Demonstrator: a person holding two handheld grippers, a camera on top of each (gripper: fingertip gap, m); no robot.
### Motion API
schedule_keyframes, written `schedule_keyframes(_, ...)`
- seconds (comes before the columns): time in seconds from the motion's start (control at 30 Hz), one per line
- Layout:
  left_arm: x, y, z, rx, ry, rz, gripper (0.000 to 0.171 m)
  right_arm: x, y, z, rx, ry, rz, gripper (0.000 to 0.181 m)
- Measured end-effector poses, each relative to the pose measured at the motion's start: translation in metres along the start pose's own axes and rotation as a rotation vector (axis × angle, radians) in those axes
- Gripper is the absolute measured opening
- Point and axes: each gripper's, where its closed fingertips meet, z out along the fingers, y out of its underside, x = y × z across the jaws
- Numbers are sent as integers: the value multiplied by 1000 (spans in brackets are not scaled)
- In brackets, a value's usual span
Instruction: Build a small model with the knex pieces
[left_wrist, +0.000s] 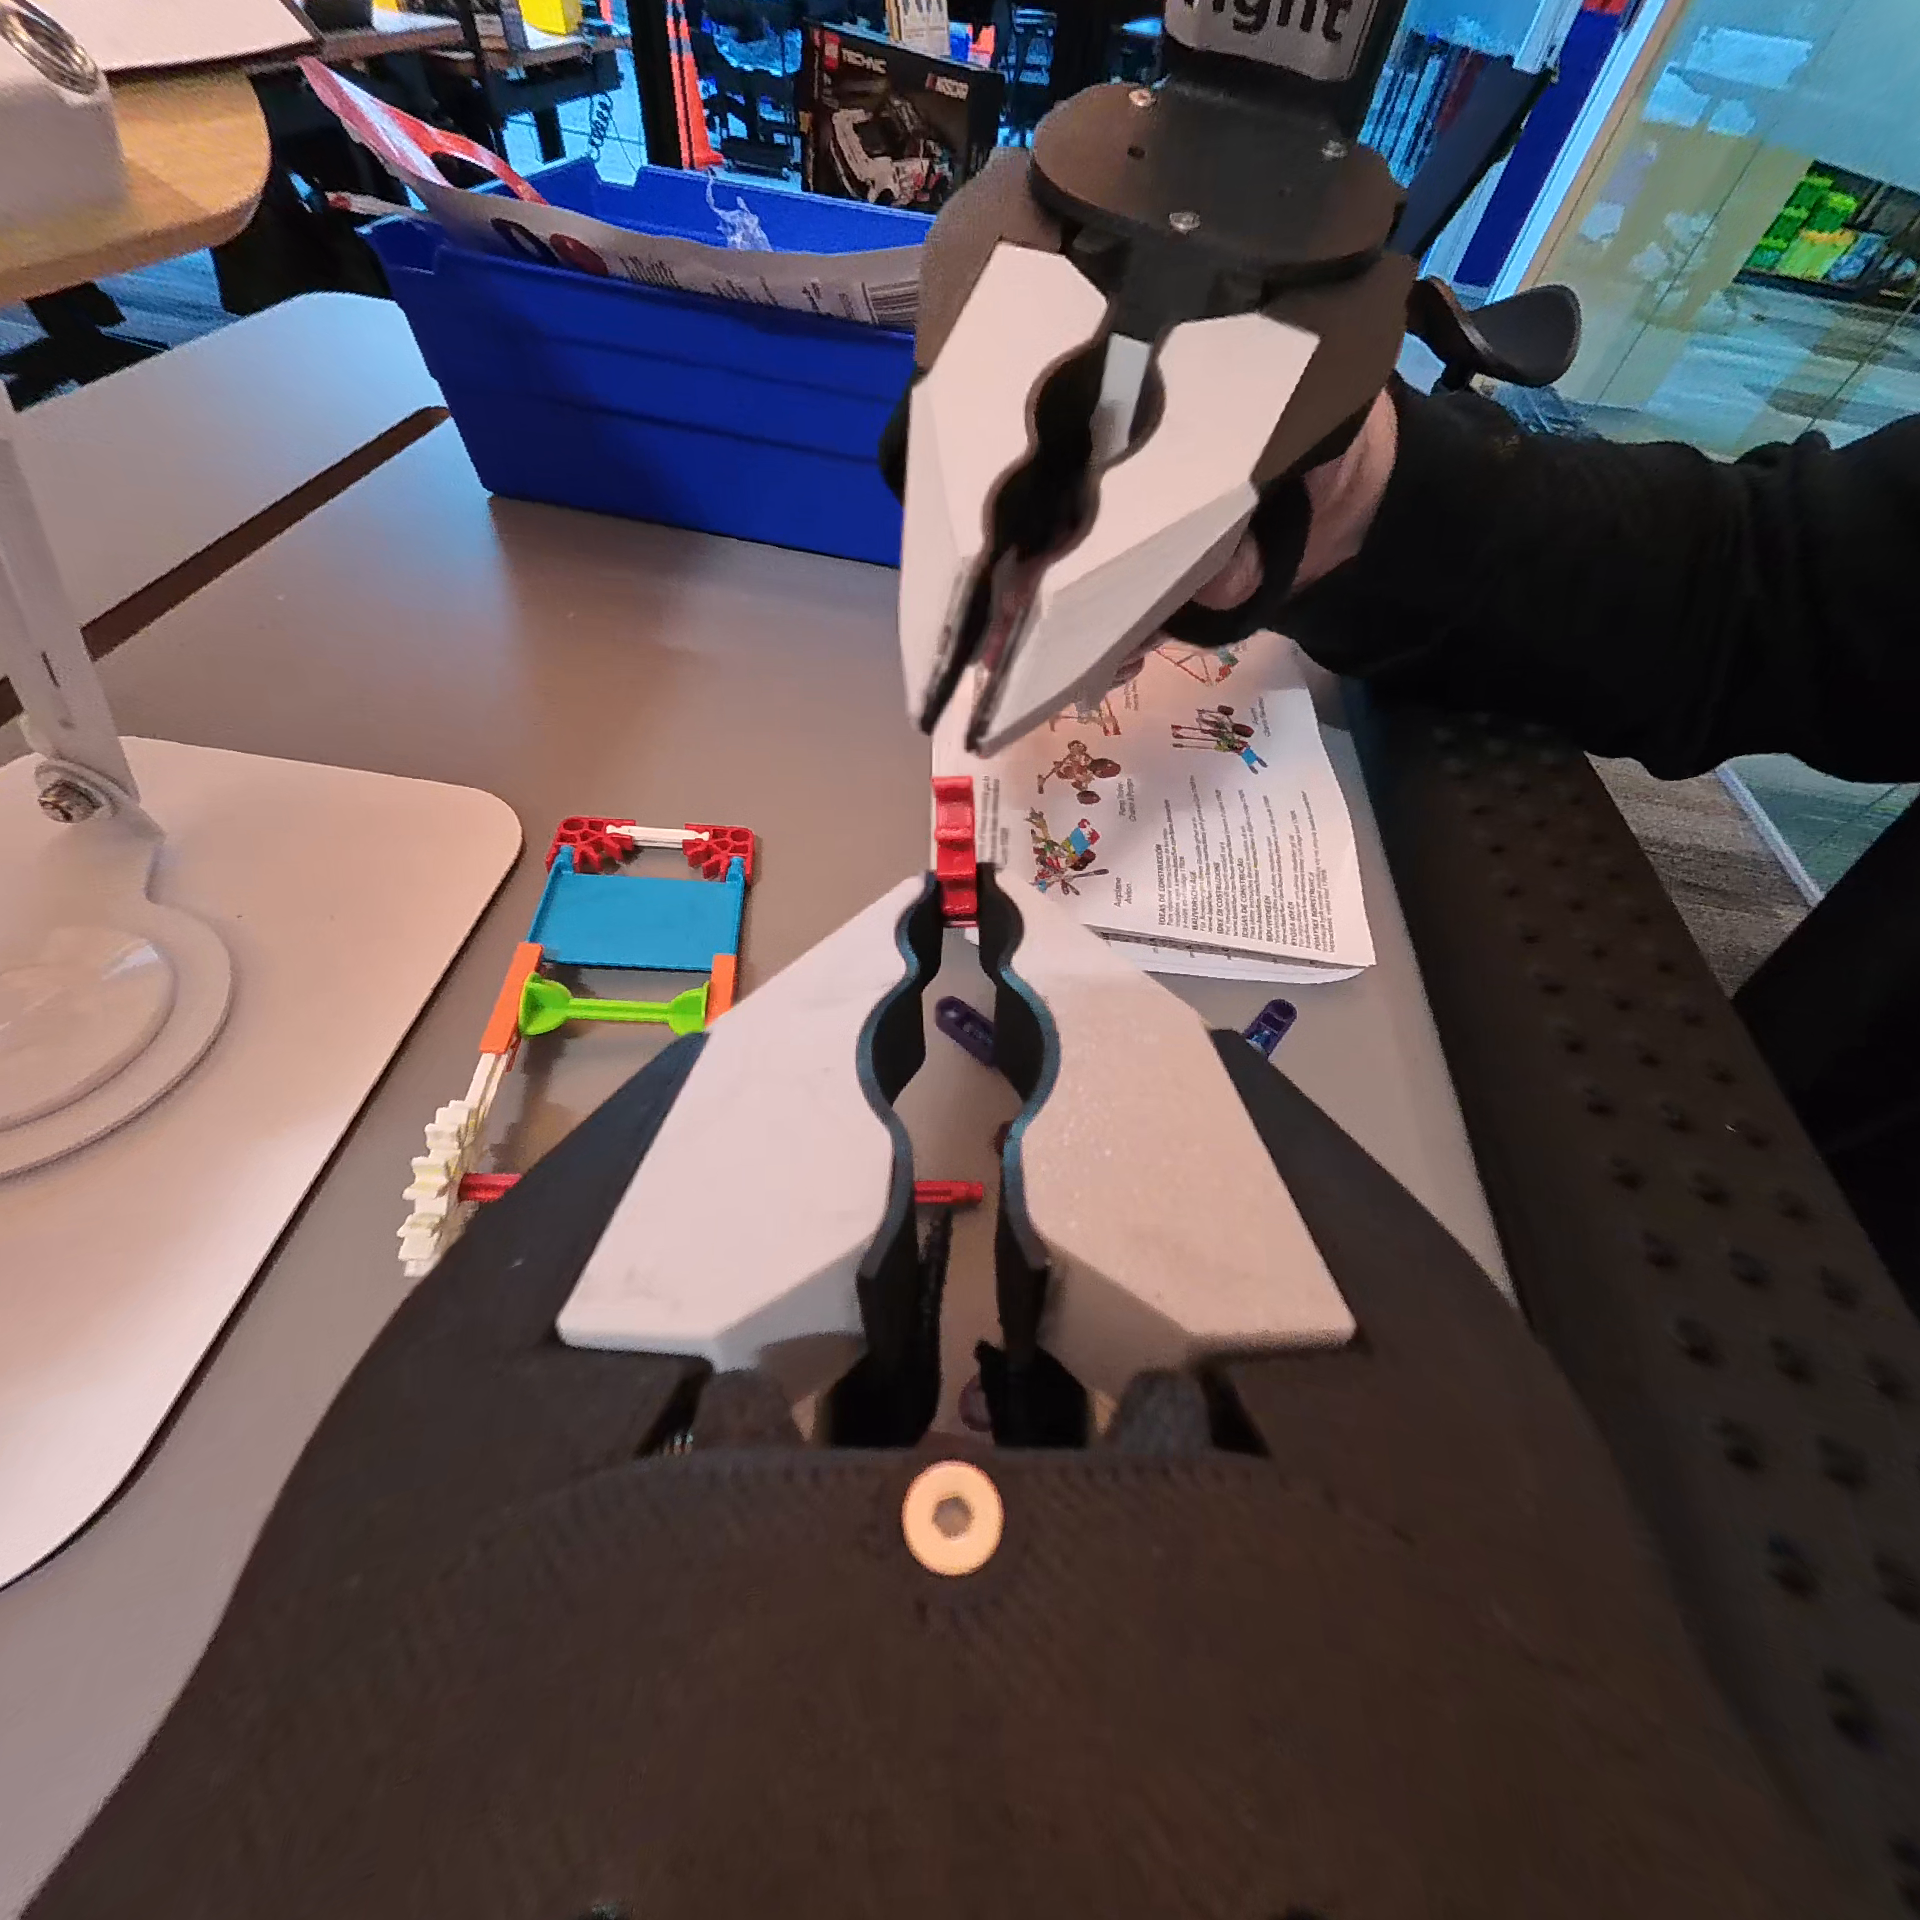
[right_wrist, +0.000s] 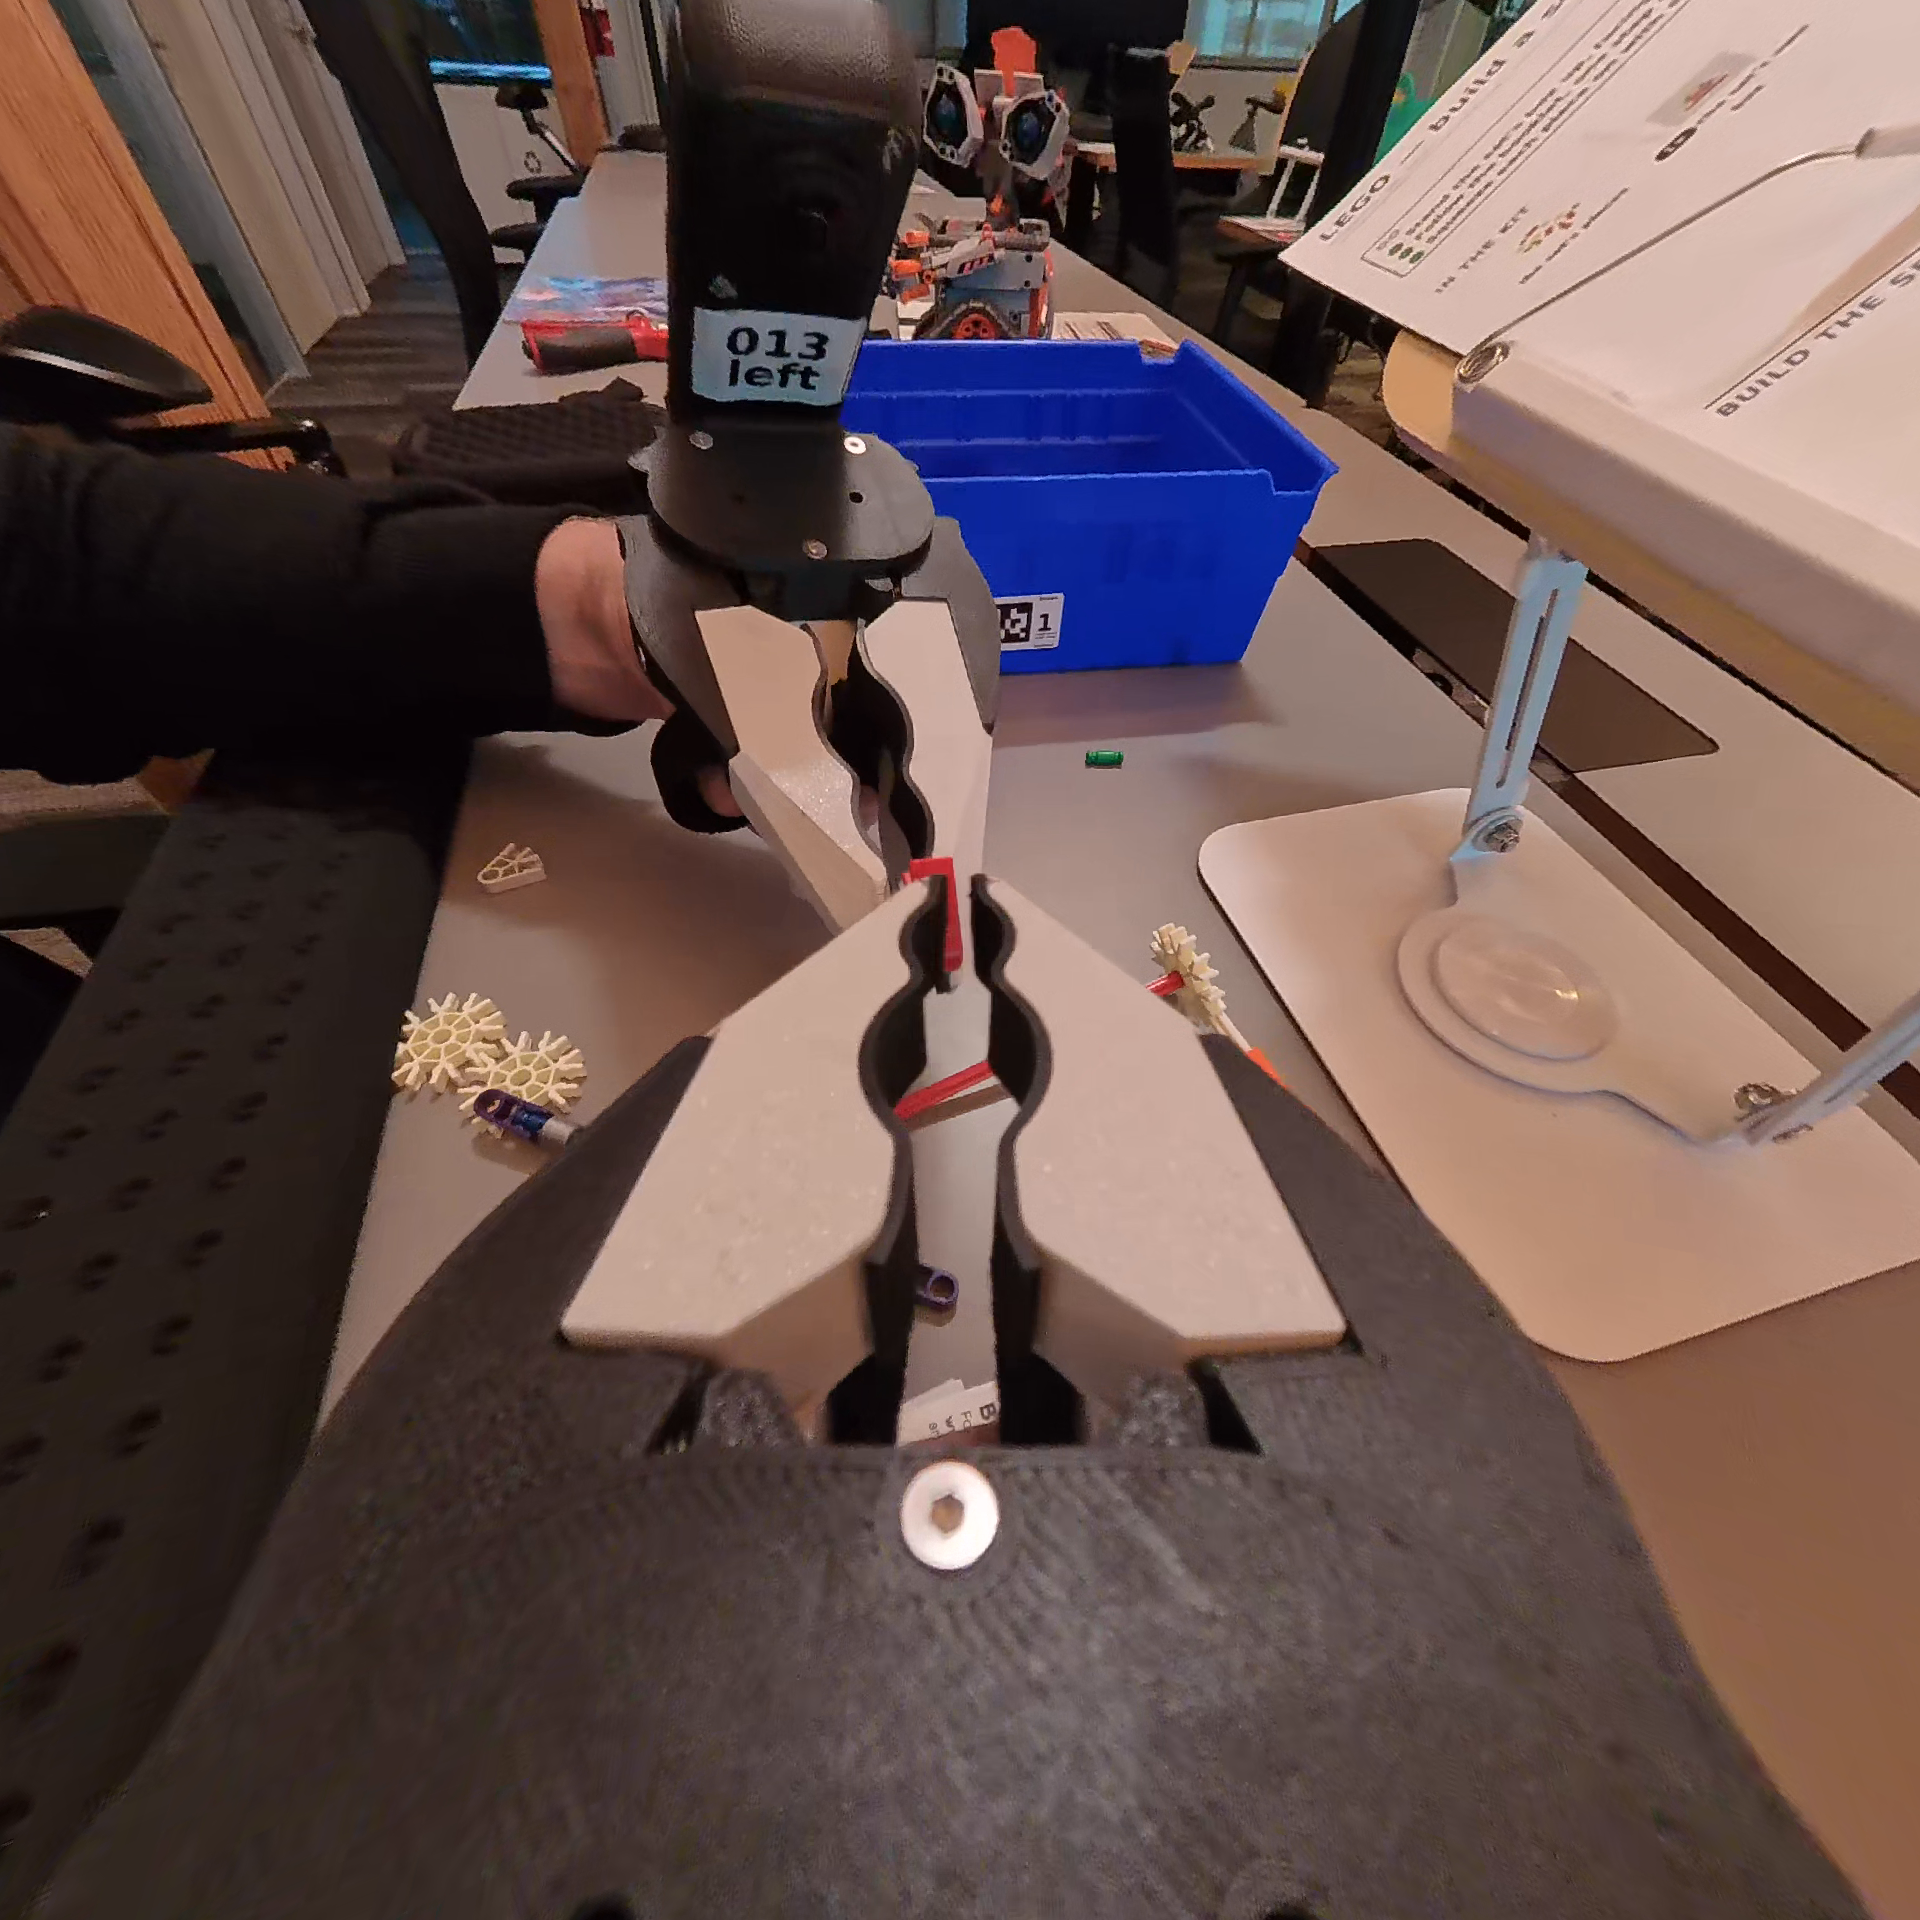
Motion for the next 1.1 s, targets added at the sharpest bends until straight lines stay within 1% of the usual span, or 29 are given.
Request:
schedule_keyframes(0.07,-1,1,1,-4,-9,10,4,1,1,0,-2,3,5,14)
schedule_keyframes(0.17,1,2,2,-17,-6,16,4,0,5,2,-19,-3,12,15)
schedule_keyframes(0.3,4,8,6,-56,-6,39,4,-6,14,7,-65,-34,10,11)
schedule_keyframes(0.37,3,12,7,-79,-16,55,4,-9,18,9,-82,-47,2,4)
schedule_keyframes(0.53,2,14,8,-92,-32,69,4,-7,20,9,-98,-50,-2,3)
schedule_keyframes(0.77,-6,10,7,-73,-82,68,6,1,18,9,-75,-16,11,3)
schedule_keyframes(0.9,-14,8,3,-64,-128,71,16,8,17,6,-65,10,23,3)
schedule_keyframes(0.93,-15,8,2,-63,-135,73,13,10,17,5,-61,18,28,3)
schedule_keyframes(1.1,-24,13,-3,-95,-191,109,17,21,19,3,-57,62,48,3)
